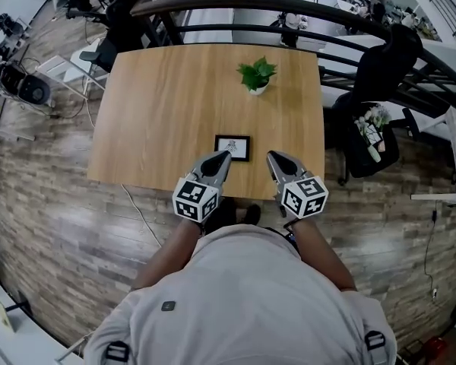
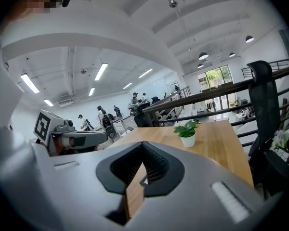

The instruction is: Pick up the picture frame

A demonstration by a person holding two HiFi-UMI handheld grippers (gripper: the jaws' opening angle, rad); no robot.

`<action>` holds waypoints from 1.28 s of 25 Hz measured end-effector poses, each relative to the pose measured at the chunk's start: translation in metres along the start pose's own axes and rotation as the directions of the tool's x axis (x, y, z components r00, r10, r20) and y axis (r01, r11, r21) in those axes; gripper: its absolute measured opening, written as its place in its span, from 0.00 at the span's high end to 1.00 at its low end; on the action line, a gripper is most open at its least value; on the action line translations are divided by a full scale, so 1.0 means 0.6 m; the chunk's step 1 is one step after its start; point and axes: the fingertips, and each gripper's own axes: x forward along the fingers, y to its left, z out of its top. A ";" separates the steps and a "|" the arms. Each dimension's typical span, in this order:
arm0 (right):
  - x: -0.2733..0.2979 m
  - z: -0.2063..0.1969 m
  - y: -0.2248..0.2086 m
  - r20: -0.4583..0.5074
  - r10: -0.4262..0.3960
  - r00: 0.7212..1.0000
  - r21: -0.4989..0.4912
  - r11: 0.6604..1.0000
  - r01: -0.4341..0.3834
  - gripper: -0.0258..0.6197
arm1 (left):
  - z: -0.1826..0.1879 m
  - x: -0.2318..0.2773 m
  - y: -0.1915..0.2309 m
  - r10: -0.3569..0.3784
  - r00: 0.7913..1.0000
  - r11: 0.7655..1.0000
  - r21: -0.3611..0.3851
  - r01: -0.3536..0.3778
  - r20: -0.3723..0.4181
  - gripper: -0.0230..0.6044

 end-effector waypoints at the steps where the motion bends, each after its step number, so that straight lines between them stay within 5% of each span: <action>1: 0.005 -0.005 -0.008 -0.009 -0.006 1.000 0.012 1.000 0.006 0.95 | -0.005 0.006 0.005 0.000 1.000 1.000 -0.004 0.000 -0.012 0.96; 18: 0.157 -0.089 -0.102 -0.186 -0.068 0.980 0.137 0.986 0.095 0.86 | -0.100 0.104 0.168 -0.041 0.969 0.994 -0.104 0.016 -0.245 0.90; 32: 0.284 -0.270 -0.173 -0.444 -0.102 0.890 0.200 0.957 0.210 0.80 | -0.312 0.182 0.293 -0.100 0.864 0.956 -0.290 -0.054 -0.493 0.79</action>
